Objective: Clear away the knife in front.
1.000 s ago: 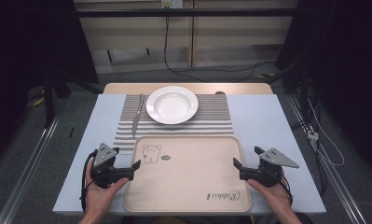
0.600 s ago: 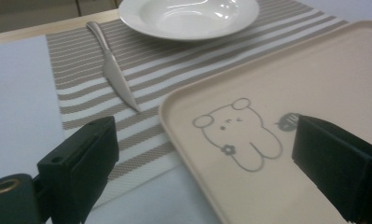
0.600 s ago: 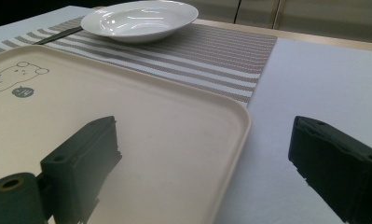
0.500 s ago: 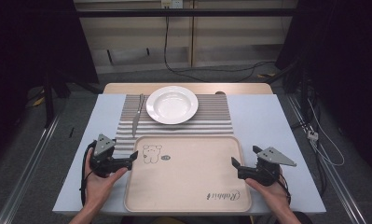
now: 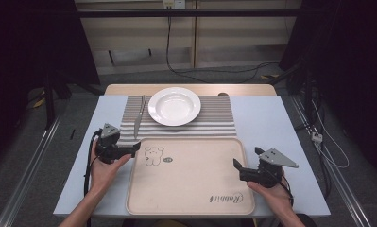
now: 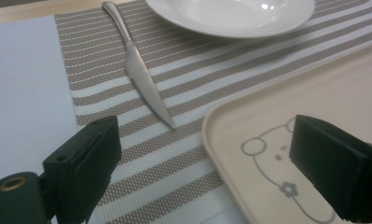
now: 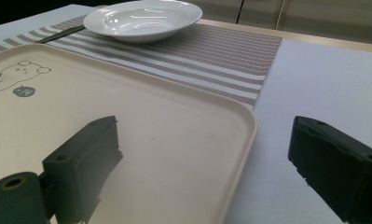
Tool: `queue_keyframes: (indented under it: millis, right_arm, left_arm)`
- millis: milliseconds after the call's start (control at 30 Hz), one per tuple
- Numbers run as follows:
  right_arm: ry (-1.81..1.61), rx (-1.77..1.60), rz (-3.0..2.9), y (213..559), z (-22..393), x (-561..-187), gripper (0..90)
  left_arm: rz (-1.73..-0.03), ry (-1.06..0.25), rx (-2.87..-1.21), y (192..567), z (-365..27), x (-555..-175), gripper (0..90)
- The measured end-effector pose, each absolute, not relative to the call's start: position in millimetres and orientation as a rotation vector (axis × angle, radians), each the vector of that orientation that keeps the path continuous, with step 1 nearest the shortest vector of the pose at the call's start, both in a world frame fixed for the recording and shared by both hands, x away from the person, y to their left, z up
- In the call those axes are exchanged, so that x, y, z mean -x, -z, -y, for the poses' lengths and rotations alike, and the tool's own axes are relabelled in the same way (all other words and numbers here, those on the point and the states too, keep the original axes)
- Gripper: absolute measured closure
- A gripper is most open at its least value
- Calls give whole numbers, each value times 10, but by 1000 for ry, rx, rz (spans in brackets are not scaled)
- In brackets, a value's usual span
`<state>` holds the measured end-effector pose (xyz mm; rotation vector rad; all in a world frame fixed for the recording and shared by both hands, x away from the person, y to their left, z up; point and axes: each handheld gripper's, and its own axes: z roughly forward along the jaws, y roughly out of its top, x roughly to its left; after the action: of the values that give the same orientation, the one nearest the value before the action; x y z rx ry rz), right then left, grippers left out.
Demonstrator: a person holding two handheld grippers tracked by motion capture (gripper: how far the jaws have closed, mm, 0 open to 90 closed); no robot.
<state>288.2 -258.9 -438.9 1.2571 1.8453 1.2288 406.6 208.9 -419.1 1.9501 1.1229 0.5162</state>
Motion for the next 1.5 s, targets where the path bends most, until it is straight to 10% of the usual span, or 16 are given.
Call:
queue_keyframes:
  millis: [1500]
  right_arm:
    - [-1218,-1266,-1885,4423,2620,-2938,77]
  left_arm:
    - [-1271,-566,-2094,4154,-1840,-5639,123]
